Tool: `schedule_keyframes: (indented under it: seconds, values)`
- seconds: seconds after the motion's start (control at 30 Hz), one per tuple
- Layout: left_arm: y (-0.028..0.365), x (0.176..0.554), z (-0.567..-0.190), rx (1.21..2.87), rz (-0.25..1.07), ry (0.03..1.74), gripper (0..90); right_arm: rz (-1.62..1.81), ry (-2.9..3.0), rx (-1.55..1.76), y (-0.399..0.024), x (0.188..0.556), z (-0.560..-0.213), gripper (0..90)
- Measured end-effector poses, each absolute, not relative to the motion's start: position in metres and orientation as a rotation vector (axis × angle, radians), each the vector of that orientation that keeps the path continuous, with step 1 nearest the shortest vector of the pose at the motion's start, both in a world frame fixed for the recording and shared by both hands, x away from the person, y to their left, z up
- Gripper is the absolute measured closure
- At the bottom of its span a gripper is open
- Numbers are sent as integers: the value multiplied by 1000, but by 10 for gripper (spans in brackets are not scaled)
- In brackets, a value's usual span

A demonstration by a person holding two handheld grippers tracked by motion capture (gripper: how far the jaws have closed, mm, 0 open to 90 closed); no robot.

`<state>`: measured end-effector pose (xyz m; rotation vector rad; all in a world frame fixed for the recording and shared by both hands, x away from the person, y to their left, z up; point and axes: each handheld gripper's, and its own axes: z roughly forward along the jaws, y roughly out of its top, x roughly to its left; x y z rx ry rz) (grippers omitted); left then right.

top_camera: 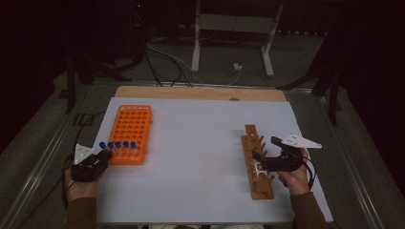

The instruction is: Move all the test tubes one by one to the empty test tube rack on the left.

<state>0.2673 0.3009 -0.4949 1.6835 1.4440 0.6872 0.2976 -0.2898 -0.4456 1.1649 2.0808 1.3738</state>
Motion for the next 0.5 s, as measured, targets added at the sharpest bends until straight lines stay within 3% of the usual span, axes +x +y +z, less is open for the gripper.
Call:
schedule_keyframes:
  seconds: [0.03, 0.07, 0.17, 0.33, 0.5]
  values:
    - [303, 262, -494, 1664, 667, 1453, 555, 1374, 2070, 1170, -291, 294, -446, 0]
    - [305, 255, -493, 1636, 657, 1445, 509, 1385, 2059, 1173, -294, 290, -447, 0]
    - [302, 233, -486, 1604, 667, 1365, 417, 1387, 2036, 1160, -301, 275, -453, 0]
    - [283, 216, -475, 1589, 724, 1232, 182, 1422, 1989, 1160, -309, 258, -462, 0]
    - [274, 216, -471, 1593, 727, 1180, 63, 1450, 1958, 1122, -307, 251, -461, 0]
